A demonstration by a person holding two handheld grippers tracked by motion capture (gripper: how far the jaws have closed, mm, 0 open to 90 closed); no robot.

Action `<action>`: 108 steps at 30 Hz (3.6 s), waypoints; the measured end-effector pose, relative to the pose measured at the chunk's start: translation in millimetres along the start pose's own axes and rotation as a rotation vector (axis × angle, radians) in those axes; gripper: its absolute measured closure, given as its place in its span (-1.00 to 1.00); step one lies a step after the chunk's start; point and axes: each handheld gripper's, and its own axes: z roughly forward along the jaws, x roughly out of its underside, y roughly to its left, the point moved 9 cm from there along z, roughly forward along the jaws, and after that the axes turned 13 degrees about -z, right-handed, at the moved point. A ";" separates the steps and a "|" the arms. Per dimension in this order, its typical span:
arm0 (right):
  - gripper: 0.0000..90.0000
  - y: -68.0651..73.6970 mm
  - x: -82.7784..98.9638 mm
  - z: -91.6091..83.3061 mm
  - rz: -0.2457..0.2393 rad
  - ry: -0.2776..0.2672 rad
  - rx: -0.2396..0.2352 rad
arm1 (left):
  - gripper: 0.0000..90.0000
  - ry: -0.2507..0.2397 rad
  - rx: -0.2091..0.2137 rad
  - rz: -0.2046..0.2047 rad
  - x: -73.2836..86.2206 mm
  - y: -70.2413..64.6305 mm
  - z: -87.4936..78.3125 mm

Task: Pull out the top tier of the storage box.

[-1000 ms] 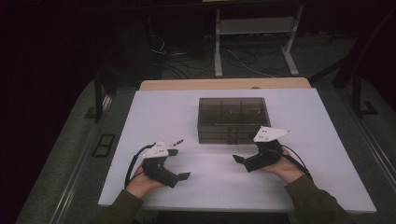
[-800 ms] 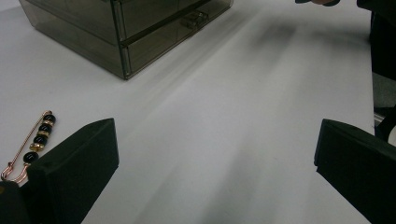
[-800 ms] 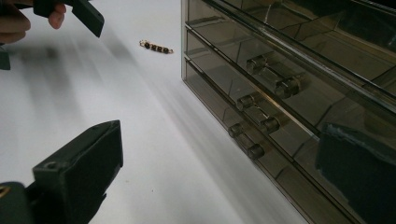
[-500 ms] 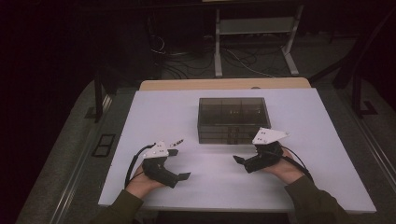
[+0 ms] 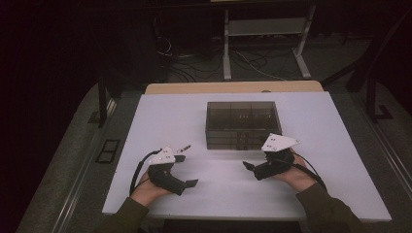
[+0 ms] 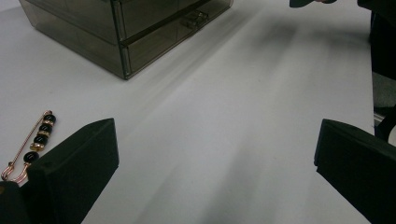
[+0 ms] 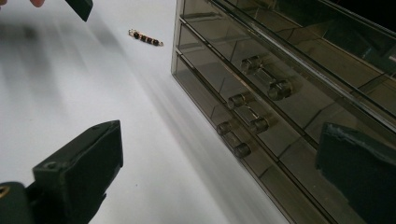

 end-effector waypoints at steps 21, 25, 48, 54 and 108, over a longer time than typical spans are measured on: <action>-0.99 0.2 0.5 0.6 -0.088 0.031 0.054 | -1.00 -0.001 -0.002 0.001 -0.2 0.3 -0.5; -0.99 -0.5 0.4 0.4 -0.105 0.035 0.067 | -1.00 -0.001 -0.004 0.000 -0.1 0.6 -0.5; -0.99 -1.8 0.1 0.0 -0.174 0.059 0.116 | -1.00 -0.003 -0.004 0.000 -0.4 0.7 -0.9; -0.99 -2.2 -0.3 -0.1 -0.193 0.064 0.130 | -1.00 -0.004 -0.004 -0.001 -0.5 0.8 -1.0; -0.99 -0.8 -2.1 1.1 -0.430 0.149 0.270 | -1.00 -0.005 -0.004 -0.001 -0.7 0.4 -1.2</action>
